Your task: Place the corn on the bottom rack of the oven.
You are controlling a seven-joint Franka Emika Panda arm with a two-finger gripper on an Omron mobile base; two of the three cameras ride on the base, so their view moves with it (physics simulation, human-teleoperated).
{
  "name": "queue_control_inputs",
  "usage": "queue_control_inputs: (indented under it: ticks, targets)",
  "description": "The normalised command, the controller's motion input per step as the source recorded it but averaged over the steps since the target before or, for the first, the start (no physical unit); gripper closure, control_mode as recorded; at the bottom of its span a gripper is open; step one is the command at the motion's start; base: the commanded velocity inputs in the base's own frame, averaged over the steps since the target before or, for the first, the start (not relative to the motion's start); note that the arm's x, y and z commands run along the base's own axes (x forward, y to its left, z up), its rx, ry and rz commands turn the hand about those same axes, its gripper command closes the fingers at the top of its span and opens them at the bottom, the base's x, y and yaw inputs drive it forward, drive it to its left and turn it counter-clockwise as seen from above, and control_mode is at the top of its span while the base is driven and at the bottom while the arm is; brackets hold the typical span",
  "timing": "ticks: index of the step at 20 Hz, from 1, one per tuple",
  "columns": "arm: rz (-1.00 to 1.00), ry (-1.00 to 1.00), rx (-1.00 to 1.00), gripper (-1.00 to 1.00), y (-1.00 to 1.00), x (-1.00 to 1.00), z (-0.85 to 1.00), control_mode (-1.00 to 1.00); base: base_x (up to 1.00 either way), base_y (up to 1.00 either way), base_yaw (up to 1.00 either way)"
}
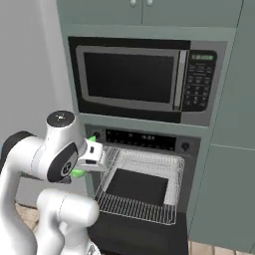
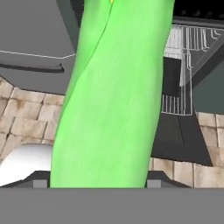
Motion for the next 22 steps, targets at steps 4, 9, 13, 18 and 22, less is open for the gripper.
queue_control_inputs:
  ticks: [4, 9, 13, 18, 22]
  targets:
    - [0.00, 0.00, 0.00, 1.00, 0.00, 0.00, 0.00, 1.00, 0.78, 0.43, -0.45]
    - [0.00, 0.00, 0.00, 1.00, 0.00, 0.00, 0.00, 1.00, 0.76, 0.42, -0.33]
    - [0.00, 0.00, 0.00, 1.00, 0.00, 0.17, -0.01, -1.00, 0.44, 0.10, -0.07]
    - [0.11, 0.00, 0.05, 1.00, -0.71, 0.41, -0.02, -1.00, 0.00, 0.00, 0.00]
    - [0.19, 0.03, 0.12, 1.00, -1.00, 0.56, -0.14, -1.00, 0.00, 0.00, 0.00]
